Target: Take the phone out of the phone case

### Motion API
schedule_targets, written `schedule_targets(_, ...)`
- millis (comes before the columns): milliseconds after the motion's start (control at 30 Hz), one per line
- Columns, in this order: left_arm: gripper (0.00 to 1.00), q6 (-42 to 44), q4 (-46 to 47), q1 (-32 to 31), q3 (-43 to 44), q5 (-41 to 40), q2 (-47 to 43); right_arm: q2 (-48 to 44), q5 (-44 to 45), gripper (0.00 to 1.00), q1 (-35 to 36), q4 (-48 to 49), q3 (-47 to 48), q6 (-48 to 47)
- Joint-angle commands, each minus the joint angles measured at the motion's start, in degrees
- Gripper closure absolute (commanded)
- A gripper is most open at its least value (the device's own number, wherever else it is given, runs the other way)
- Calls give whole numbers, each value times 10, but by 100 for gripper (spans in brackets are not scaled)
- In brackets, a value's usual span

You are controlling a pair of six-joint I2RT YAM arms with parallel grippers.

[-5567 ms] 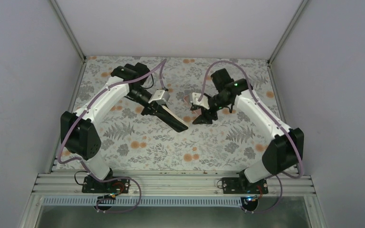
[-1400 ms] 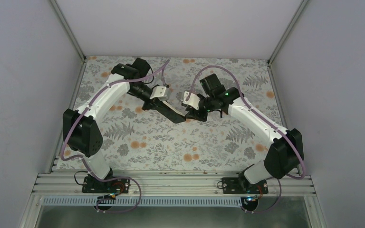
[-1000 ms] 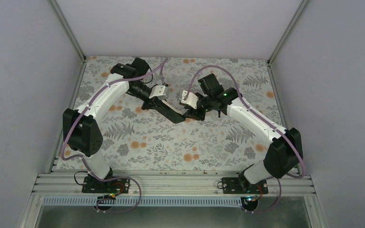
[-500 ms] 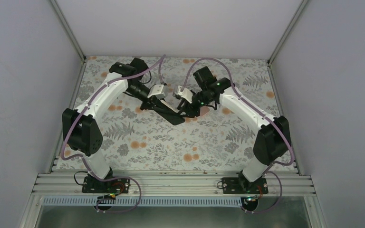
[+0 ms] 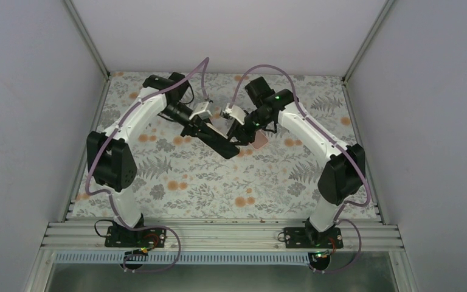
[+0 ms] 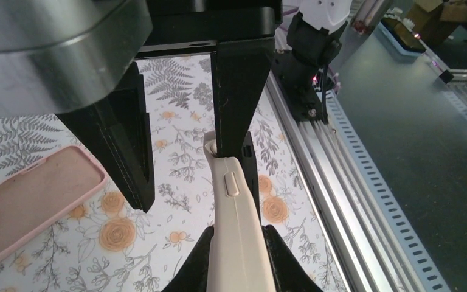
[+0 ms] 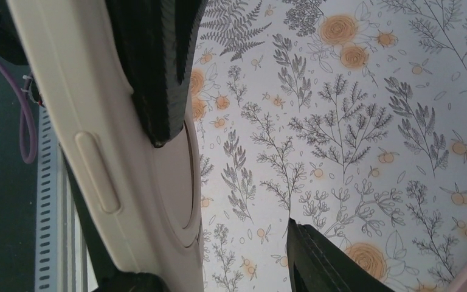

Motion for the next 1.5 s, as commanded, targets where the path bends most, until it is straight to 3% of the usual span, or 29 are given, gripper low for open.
schedule_targets(0, 98, 6, 27, -65, 15, 153, 49, -7, -221, 54, 50, 282, 106, 61)
schedule_targets(67, 98, -10, 43, -65, 19, 150, 55, -1, -244, 54, 51, 279, 116, 71)
schedule_targets(167, 98, -98, 137, -67, 2, 121, 39, 5, -271, 56, 56, 284, 118, 89)
schedule_targets(300, 98, -200, 270, -69, -53, 62, -5, 6, -271, 72, 71, 279, 124, 96)
schedule_targets(400, 98, -230, 307, -65, -60, 20, -20, 2, -237, 94, 75, 279, 128, 108)
schedule_targets(533, 95, -261, 345, -50, -56, -31, -45, -18, -191, 97, 74, 277, 102, 104)
schedule_targets(600, 79, -273, 355, -40, -37, -69, -53, -32, -170, 97, 72, 273, 81, 97)
schedule_targets(700, 39, -284, 340, -18, 13, -112, -55, -41, -147, 97, 47, 257, 60, 92)
schedule_targets(767, 18, -288, 337, -5, 34, -137, -66, -60, -143, 97, 18, 262, 35, 102)
schedule_targets(900, 0, -302, 383, 10, 11, -173, -123, -74, -135, 97, -28, 265, -8, 101)
schedule_targets(1100, 0, -337, 413, 26, 4, -217, -165, -63, -112, 97, -55, 242, -36, 67)
schedule_targets(1233, 0, -359, 501, 24, -75, -251, -216, -50, -101, 97, -75, 240, -51, 64)
schedule_targets(1333, 0, -380, 555, 3, -120, -298, -240, -20, -79, 97, -96, 264, -48, 109)
schedule_targets(1467, 0, -380, 646, -72, -202, -408, -268, -10, -21, 97, -114, 317, -31, 197)
